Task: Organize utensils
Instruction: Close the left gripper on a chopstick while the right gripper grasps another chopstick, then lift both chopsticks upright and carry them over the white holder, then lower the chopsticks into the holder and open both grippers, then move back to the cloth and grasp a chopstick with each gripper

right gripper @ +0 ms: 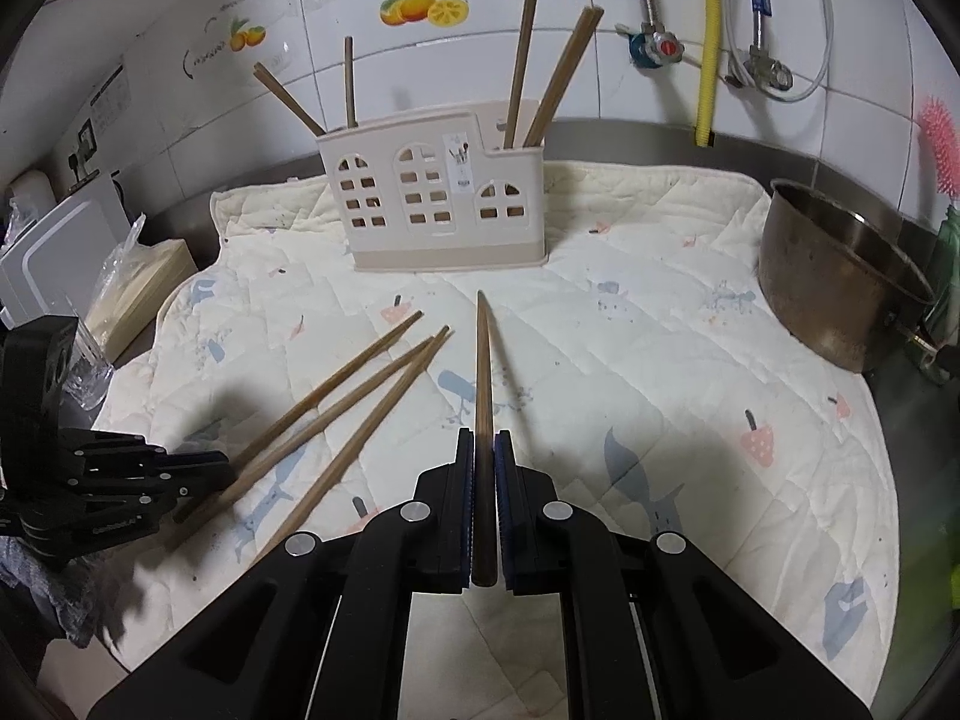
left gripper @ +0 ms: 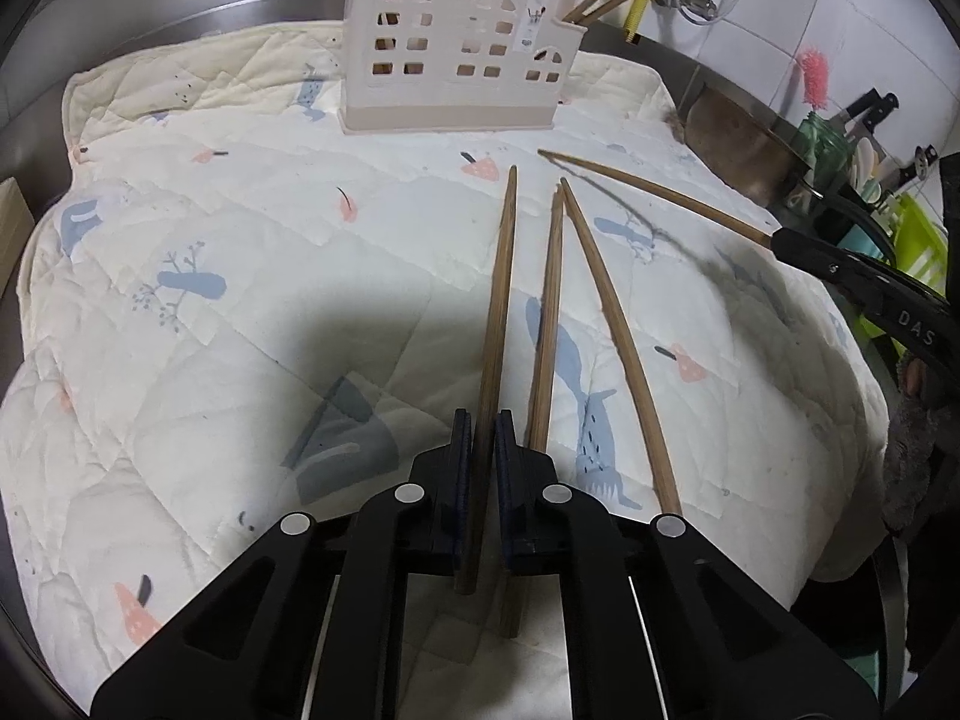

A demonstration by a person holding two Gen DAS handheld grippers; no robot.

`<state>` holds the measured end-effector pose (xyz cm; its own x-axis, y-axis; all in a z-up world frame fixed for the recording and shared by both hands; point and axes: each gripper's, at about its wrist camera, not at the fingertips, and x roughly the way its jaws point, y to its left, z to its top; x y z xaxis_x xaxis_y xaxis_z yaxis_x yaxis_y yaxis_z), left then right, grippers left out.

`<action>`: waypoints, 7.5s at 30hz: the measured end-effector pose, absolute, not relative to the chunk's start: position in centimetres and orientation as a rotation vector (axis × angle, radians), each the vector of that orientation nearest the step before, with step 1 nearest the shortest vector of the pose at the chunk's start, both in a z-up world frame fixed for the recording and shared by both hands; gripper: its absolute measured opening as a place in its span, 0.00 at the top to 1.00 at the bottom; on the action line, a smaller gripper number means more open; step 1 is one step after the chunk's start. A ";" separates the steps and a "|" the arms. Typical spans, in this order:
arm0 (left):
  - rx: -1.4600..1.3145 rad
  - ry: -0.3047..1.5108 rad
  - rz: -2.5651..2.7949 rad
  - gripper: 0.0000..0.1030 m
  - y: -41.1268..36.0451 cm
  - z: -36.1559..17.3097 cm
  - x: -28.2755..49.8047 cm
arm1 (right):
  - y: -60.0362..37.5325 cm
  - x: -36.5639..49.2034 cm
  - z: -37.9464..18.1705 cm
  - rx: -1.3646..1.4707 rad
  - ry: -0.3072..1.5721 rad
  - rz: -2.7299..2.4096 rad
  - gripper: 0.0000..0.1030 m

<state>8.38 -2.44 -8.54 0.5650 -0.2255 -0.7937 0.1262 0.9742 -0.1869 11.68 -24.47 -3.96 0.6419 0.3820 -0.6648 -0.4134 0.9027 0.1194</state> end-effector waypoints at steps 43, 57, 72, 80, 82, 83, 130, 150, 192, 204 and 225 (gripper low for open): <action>-0.005 0.656 -0.272 0.95 -2.6 8.1 14.6 | -21.9 19.5 9.5 -0.060 0.661 0.554 0.93; 0.042 0.484 -0.235 0.95 -2.3 17.7 18.3 | -21.5 23.6 17.5 -0.049 0.542 0.544 0.93; 0.059 0.390 -0.095 0.95 0.2 20.5 23.5 | -20.5 29.1 19.5 -0.015 0.479 0.490 0.93; 0.017 0.413 -0.088 0.95 1.6 19.4 25.6 | -20.4 30.7 19.1 -0.003 0.456 0.473 0.94; 0.010 0.413 -0.096 0.95 1.8 19.5 25.9 | -20.4 31.0 19.4 -0.001 0.449 0.469 0.94; 0.005 0.411 -0.098 0.95 1.9 19.5 26.0 | -20.4 31.1 19.6 0.008 0.444 0.472 0.94; -0.021 0.469 -0.067 0.52 1.6 12.9 13.7 | -21.9 20.5 12.7 0.022 0.494 0.493 0.75; -0.142 0.518 0.043 0.12 5.5 4.7 3.0 | -16.3 7.3 -2.6 -0.037 0.769 0.481 0.50; -0.255 0.603 0.095 0.05 9.5 -0.9 -0.3 | -14.1 6.2 -8.8 0.099 0.911 0.252 0.91; -0.238 0.622 0.037 0.05 7.1 -1.5 -0.2 | -14.0 5.8 -8.9 0.085 0.888 0.246 0.92; -0.146 0.796 -0.221 0.54 -1.6 -7.2 2.5 | -18.6 4.4 -2.1 0.128 0.669 0.324 0.94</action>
<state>2.49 -1.64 -7.25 0.6785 -0.2505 -0.6906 0.1406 0.9670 -0.2126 4.42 -18.62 -2.11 0.7366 0.3349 -0.5875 -0.2534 0.9422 0.2194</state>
